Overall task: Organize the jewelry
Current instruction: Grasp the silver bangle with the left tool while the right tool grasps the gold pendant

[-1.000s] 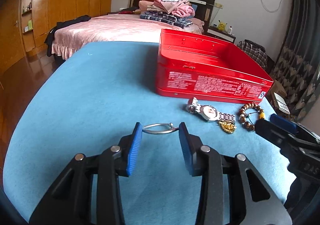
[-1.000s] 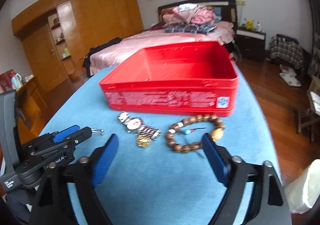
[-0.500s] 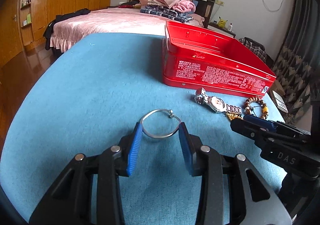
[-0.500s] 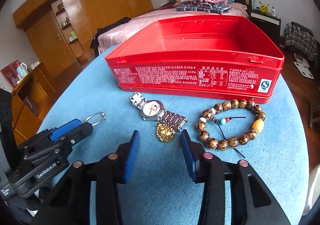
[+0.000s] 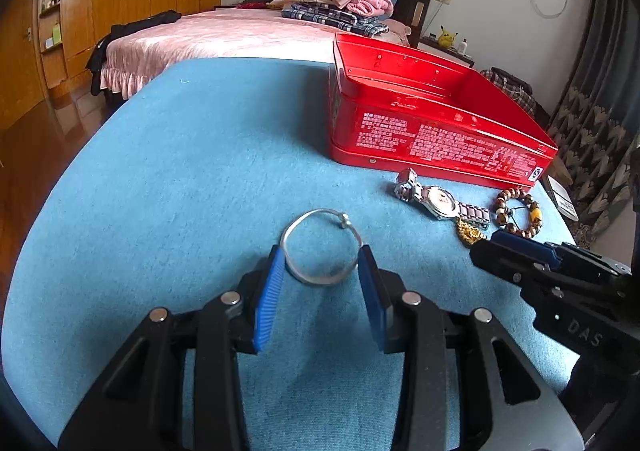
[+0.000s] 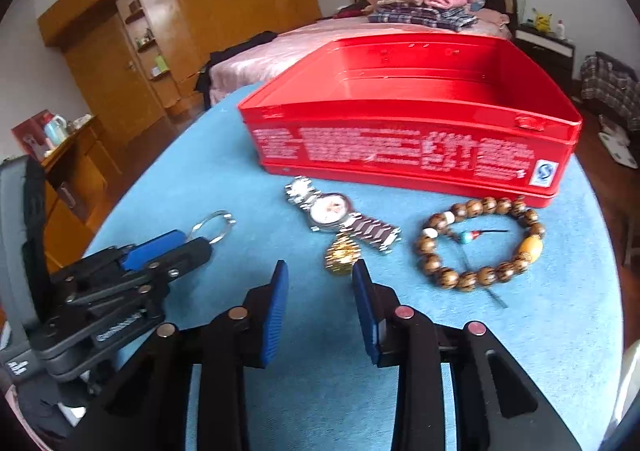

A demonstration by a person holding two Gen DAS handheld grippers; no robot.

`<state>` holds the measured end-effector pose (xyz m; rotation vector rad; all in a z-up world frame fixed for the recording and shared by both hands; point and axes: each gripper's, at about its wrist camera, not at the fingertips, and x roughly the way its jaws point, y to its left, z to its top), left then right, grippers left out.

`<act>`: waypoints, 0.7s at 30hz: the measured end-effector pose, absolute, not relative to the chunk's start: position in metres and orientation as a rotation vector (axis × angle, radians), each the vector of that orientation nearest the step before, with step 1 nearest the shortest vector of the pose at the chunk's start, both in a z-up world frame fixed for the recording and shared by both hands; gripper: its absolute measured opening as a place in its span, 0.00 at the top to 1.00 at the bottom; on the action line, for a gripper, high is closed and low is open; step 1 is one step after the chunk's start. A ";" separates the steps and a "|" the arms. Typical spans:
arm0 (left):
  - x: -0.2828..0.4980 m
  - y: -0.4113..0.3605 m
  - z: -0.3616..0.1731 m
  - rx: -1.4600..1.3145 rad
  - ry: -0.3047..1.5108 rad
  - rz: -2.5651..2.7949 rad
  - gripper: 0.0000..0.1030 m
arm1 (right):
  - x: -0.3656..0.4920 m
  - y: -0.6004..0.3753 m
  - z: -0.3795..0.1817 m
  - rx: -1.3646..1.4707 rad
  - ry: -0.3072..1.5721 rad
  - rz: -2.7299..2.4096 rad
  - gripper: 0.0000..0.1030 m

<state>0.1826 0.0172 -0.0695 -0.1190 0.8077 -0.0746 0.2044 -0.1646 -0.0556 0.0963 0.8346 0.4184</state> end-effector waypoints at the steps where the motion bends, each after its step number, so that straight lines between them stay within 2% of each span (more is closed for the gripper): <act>1: 0.183 0.017 -0.069 -0.120 0.809 -0.077 0.57 | 0.205 -0.166 -0.056 0.089 0.835 0.406 0.68; 5: 0.186 0.017 -0.069 -0.111 0.819 -0.068 0.41 | 0.211 -0.165 -0.057 0.093 0.843 0.405 0.68; 9: 0.192 0.014 -0.072 -0.081 0.836 -0.071 0.32 | 0.218 -0.159 -0.057 0.081 0.859 0.409 0.68; 12: 0.196 0.012 -0.073 -0.070 0.844 -0.067 0.34 | 0.219 -0.157 -0.058 0.073 0.867 0.400 0.71; 14: 0.196 0.015 -0.073 -0.089 0.837 -0.070 0.53 | 0.219 -0.158 -0.058 0.075 0.867 0.393 0.74; 17: 0.194 0.022 -0.073 -0.131 0.827 -0.090 0.57 | 0.219 -0.159 -0.059 0.073 0.870 0.384 0.82; 21: 0.192 0.017 -0.073 -0.121 0.820 -0.100 0.57 | 0.217 -0.159 -0.058 0.057 0.867 0.382 0.82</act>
